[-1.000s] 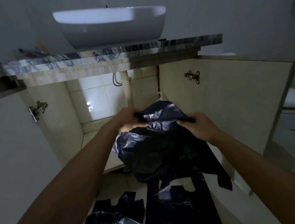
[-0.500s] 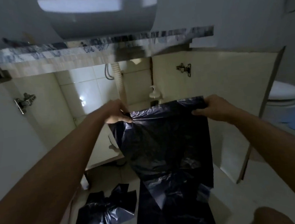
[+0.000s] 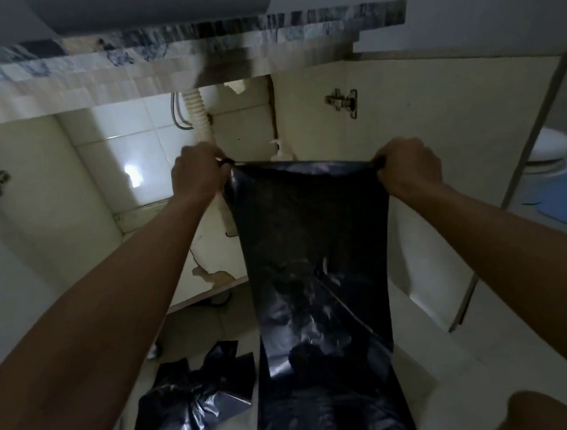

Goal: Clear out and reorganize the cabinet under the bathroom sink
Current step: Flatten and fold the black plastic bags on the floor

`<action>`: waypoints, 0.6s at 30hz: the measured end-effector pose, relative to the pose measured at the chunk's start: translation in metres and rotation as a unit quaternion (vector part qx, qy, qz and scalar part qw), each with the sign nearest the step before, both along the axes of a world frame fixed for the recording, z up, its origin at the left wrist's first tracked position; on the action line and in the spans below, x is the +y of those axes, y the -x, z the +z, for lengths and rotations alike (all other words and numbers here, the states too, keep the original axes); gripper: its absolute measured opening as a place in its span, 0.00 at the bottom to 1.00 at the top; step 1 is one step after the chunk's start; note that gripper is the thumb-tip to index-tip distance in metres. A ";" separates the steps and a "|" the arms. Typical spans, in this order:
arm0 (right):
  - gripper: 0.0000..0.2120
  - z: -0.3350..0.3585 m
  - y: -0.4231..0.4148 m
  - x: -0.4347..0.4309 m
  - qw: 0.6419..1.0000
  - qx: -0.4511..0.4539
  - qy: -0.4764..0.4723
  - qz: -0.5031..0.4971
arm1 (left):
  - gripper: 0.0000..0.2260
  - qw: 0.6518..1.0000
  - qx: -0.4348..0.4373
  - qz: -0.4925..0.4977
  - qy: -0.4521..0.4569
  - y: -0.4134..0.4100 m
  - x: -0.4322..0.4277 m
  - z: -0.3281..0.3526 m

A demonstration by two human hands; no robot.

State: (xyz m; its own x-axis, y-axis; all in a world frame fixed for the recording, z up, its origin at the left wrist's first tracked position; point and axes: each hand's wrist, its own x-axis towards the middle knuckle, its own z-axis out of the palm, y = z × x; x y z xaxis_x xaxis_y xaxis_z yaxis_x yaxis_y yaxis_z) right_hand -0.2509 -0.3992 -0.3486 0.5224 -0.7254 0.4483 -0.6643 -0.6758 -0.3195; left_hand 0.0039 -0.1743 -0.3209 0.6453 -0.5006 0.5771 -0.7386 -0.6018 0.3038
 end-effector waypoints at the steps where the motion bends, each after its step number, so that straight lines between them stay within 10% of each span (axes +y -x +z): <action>1: 0.10 0.005 0.004 0.000 1.000 -0.022 0.014 0.010 | 0.11 0.999 -0.026 0.002 0.025 0.002 0.000 0.003; 7: 0.07 0.010 0.046 -0.002 0.988 0.016 -0.112 0.109 | 0.06 0.974 0.148 -0.171 -0.029 0.028 0.033 0.002; 12: 0.11 -0.035 0.073 -0.004 0.892 0.271 -0.321 0.166 | 0.17 0.824 0.477 -0.215 -0.219 0.039 0.054 -0.033; 18: 0.16 -0.131 0.077 0.009 0.799 0.430 -0.401 0.126 | 0.11 0.722 0.550 -0.134 -0.399 0.074 0.039 -0.116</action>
State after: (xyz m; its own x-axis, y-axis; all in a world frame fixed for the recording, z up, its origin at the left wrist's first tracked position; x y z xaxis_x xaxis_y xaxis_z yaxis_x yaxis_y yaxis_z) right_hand -0.3279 -0.3901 -0.4797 0.5619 -0.4226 -0.7111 -0.7460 -0.6302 -0.2150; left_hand -0.0699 -0.1352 -0.4370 0.3116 -0.5822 -0.7509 -0.4382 -0.7893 0.4301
